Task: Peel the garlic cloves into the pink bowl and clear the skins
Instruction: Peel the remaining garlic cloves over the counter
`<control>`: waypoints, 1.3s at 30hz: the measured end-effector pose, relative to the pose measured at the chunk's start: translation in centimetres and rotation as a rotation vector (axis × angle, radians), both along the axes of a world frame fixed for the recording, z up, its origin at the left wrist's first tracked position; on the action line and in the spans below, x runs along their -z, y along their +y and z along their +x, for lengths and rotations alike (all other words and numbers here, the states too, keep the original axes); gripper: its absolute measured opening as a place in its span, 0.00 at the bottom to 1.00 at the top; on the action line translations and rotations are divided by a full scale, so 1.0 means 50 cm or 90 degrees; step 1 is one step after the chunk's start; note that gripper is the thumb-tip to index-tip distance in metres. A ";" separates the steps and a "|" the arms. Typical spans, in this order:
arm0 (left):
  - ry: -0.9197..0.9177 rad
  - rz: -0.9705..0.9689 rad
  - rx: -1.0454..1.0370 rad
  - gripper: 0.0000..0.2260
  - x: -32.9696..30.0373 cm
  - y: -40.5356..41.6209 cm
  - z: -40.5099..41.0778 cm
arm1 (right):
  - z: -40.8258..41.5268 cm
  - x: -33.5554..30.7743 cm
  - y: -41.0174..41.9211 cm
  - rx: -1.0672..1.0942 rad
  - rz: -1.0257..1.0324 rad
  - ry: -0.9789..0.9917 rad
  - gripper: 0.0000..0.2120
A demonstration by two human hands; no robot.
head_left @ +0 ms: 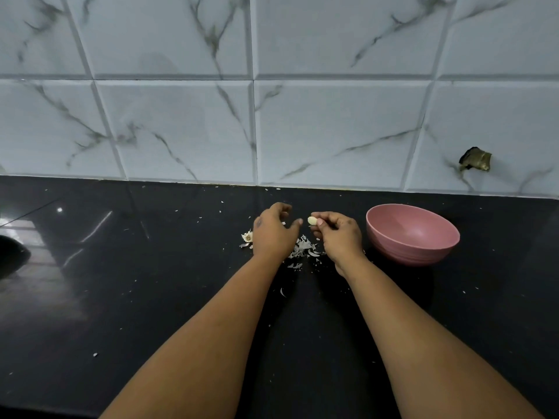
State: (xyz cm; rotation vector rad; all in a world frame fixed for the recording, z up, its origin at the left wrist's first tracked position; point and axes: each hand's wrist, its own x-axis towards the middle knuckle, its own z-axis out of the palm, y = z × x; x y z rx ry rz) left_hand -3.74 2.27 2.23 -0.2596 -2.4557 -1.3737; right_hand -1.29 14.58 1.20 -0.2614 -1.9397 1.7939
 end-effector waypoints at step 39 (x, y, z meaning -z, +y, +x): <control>-0.246 0.519 0.235 0.04 -0.003 0.007 0.003 | 0.021 -0.023 -0.012 -0.132 -0.272 -0.036 0.08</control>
